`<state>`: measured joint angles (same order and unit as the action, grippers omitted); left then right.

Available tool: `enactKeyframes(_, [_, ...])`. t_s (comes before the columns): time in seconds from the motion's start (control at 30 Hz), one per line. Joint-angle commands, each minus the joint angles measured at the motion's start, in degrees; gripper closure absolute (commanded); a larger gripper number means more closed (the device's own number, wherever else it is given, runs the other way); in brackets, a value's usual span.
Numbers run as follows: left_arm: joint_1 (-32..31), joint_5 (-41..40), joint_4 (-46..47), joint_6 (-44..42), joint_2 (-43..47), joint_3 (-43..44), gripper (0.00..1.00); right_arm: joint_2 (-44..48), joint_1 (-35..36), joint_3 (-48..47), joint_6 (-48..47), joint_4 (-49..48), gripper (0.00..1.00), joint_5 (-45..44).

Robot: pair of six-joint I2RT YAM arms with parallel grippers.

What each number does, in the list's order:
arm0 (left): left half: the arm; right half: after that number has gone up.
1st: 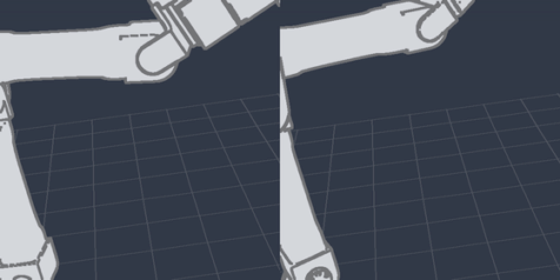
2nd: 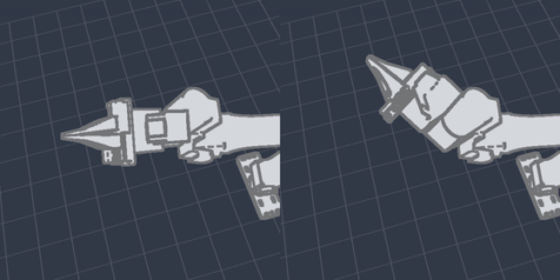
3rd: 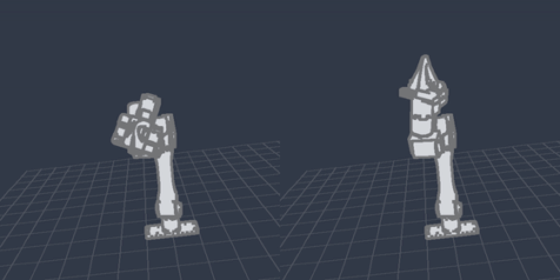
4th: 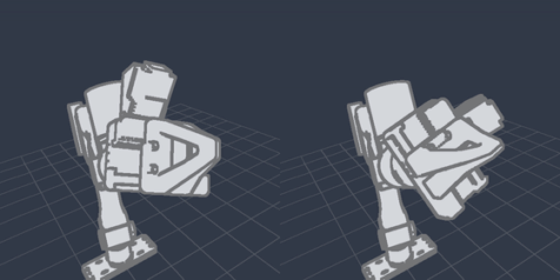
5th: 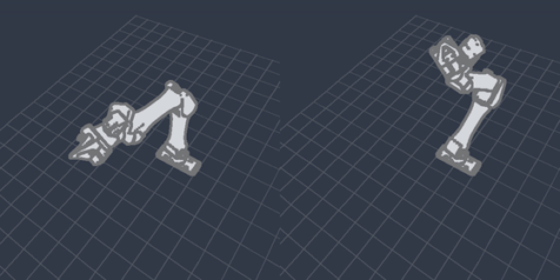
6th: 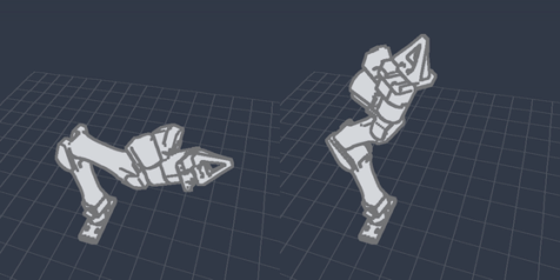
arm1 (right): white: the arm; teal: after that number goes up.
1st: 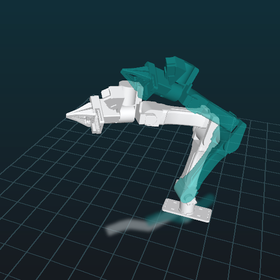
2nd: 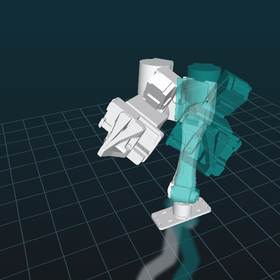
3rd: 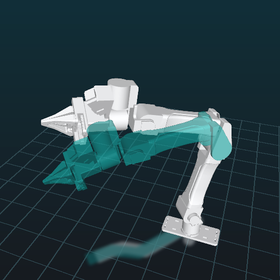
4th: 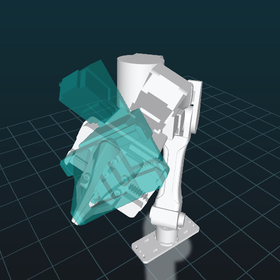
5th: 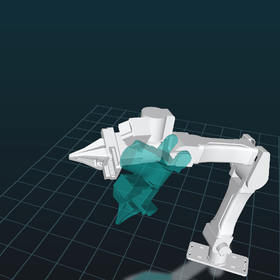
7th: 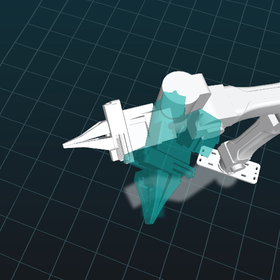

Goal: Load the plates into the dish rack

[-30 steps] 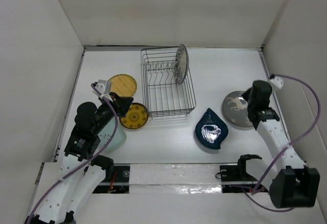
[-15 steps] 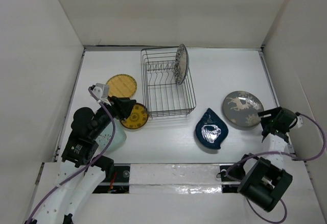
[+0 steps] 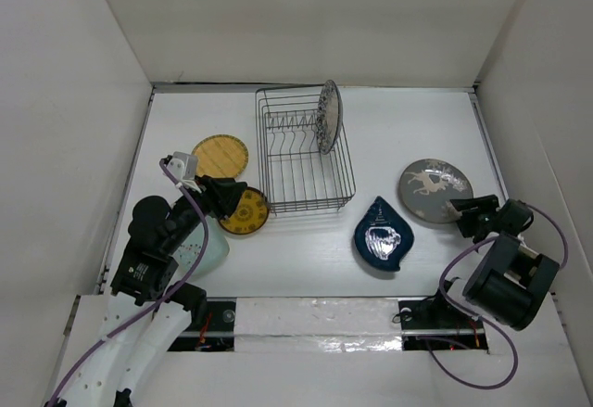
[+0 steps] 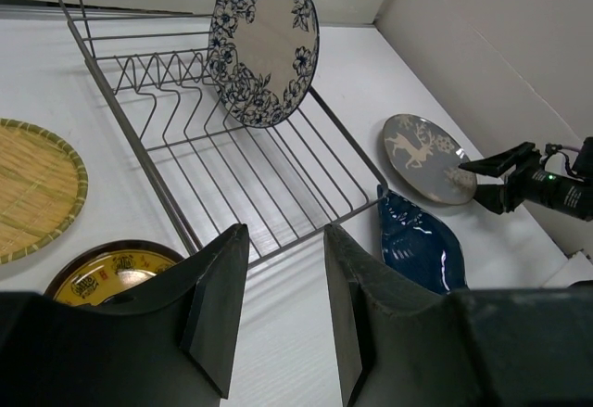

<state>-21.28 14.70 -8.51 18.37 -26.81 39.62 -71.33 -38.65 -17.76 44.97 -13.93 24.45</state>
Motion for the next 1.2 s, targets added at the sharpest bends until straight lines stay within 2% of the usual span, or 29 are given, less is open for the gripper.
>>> enactKeyframes(0.0, [-0.17, -0.11, 1.57, -0.26, -0.09, 1.61, 0.65, -4.34, -0.02, 2.99, 2.83, -6.53, 0.42, 2.63])
enactKeyframes(0.13, [-0.17, -0.11, 1.48, -0.35, -0.17, 1.69, 0.66, -6.01, -0.02, 5.45, 6.35, -14.95, 0.67, 1.66])
enactKeyframes(0.17, [-0.17, -0.11, 1.48, -0.35, -0.17, 1.69, 0.66, -6.01, -0.02, 6.59, 7.31, -16.46, 0.77, 0.96])
enactKeyframes(0.23, [-0.17, -0.28, 1.48, -0.35, -0.44, 1.69, 0.66, -5.40, -0.02, 7.47, 9.51, -20.06, 0.86, 0.43])
enactKeyframes(0.27, [-0.17, -0.20, 1.48, -0.35, -0.53, 1.69, 0.66, -4.70, -0.02, 7.82, 10.22, -21.30, 0.99, -0.18])
enactKeyframes(0.4, [-0.17, -0.28, 1.48, -0.44, -1.05, 1.69, 0.67, 0.48, 1.21, 8.44, 12.51, -24.38, 1.00, -0.89])
enactKeyframes(0.53, [-0.17, -0.55, 1.40, -0.53, -1.49, 1.78, 0.69, 9.43, 2.70, 7.66, 16.63, -26.50, 1.00, -1.33])
enactKeyframes(0.67, [-0.17, -0.72, 1.40, -0.62, -1.76, 1.69, 0.69, 23.64, 5.43, 1.08, 14.98, -18.17, 1.00, -5.27])
enactKeyframes(0.73, [-0.17, -0.64, 1.48, -0.62, -1.93, 1.78, 0.69, 27.98, 7.88, -2.44, 12.35, -12.30, 1.00, -7.30])
enactKeyframes(0.83, [-0.17, -0.55, 1.48, -0.62, -2.20, 1.69, 0.69, 33.00, 12.19, -13.13, 8.40, -7.01, 1.00, -11.25])
enactKeyframes(0.9, [-0.17, -0.64, 1.48, -0.62, -2.28, 1.78, 0.69, 32.14, 15.26, -18.77, 5.93, -4.62, 1.00, -12.39])
enactKeyframes(0.97, [-0.17, -0.55, 1.57, -0.53, -2.46, 1.69, 0.69, 29.51, 21.67, -25.36, 1.54, 0.20, 1.00, -13.80])
enactKeyframes(1.0, [-0.17, -0.55, 1.66, -0.62, -2.46, 1.69, 0.69, 27.84, 24.30, -32.27, -0.30, 1.88, 1.00, -16.16])
enactKeyframes(1.03, [-0.17, -0.55, 1.57, -0.62, -2.46, 1.69, 0.69, 24.17, 30.16, -35.64, -3.98, 4.85, 1.00, -17.75])
enactKeyframes(1.13, [-0.17, -0.37, 1.66, -0.53, -2.46, 1.69, 0.69, 17.48, 39.33, -50.49, -11.88, 12.75, 1.00, -26.27])
enactKeyframes(1.17, [0.35, -0.29, 1.74, -0.53, -2.37, 1.61, 0.69, 12.15, 44.84, -54.45, -13.75, 15.31, 1.00, -28.21])
